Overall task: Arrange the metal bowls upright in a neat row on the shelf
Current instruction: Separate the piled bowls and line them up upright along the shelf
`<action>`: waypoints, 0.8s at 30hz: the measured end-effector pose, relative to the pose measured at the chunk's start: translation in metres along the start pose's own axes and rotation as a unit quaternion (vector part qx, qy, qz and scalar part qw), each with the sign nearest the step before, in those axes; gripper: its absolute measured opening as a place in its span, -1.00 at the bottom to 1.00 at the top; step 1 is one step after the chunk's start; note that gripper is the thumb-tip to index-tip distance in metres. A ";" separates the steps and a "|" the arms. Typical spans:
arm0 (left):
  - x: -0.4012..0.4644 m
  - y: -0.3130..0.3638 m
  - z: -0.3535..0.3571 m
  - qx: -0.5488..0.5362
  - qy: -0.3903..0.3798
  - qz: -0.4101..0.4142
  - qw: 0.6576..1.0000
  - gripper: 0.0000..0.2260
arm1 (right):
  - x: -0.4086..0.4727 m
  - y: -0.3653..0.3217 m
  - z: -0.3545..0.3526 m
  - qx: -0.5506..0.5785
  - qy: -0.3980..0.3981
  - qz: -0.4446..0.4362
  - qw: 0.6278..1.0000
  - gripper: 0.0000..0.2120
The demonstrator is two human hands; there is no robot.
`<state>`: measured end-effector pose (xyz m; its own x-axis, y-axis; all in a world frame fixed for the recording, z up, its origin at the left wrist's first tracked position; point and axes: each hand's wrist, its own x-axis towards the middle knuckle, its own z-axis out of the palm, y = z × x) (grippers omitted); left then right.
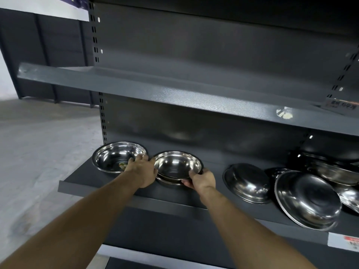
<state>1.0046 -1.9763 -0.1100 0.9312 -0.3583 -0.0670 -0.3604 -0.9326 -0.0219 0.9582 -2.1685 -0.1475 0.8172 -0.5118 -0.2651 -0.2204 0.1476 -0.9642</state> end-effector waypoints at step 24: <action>0.056 0.204 0.009 0.024 -0.006 0.185 0.982 -0.46 | 0.031 0.014 -0.212 0.013 0.179 0.053 0.982 -0.94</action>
<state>0.9830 -2.1868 -0.1277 0.7349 -0.6720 -0.0917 -0.6770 -0.7348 -0.0414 0.8677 -2.3622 -0.1706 0.5497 -0.7569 -0.3535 -0.2760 0.2349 -0.9320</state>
